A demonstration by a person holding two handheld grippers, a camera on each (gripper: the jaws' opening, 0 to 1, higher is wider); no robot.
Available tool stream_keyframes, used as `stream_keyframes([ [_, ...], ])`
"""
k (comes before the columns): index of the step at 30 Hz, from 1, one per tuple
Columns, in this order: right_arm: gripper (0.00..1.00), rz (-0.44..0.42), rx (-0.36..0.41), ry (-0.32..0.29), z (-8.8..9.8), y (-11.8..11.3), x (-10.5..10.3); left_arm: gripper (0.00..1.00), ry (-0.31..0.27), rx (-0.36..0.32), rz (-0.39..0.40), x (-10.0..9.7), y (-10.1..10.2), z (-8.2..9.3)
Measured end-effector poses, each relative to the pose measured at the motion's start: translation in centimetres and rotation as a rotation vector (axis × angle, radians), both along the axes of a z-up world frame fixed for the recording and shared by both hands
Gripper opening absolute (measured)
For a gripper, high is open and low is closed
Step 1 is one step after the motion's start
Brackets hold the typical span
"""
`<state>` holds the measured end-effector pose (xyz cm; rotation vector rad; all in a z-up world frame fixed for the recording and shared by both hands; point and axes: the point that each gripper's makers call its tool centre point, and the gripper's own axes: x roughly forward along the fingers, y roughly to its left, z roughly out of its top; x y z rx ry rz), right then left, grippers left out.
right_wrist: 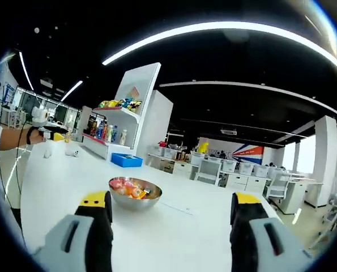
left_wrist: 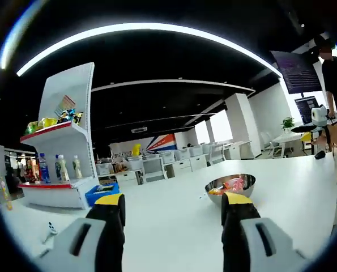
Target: Pick up the marshmallows scattered on the table and place them into the bowl on the table
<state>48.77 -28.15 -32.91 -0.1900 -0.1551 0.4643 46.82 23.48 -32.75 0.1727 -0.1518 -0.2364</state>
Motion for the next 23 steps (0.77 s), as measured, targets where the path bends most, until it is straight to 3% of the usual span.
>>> stream_keyframes([
  [8, 0.83, -0.097, 0.017, 0.017, -1.7, -3.1, -1.9, 0.68, -0.017, -0.036, 0.086, -2.8, 2.2, -1.4],
  [21, 0.82, -0.197, 0.078, 0.011, -3.3, -5.9, -4.5, 0.68, -0.015, -0.048, 0.142, -4.3, 3.0, -3.0],
  [23, 0.82, -0.211, 0.083, 0.015, -3.6, -6.4, -4.7, 0.68, -0.015, -0.077, 0.146, -4.6, 3.0, -3.3],
])
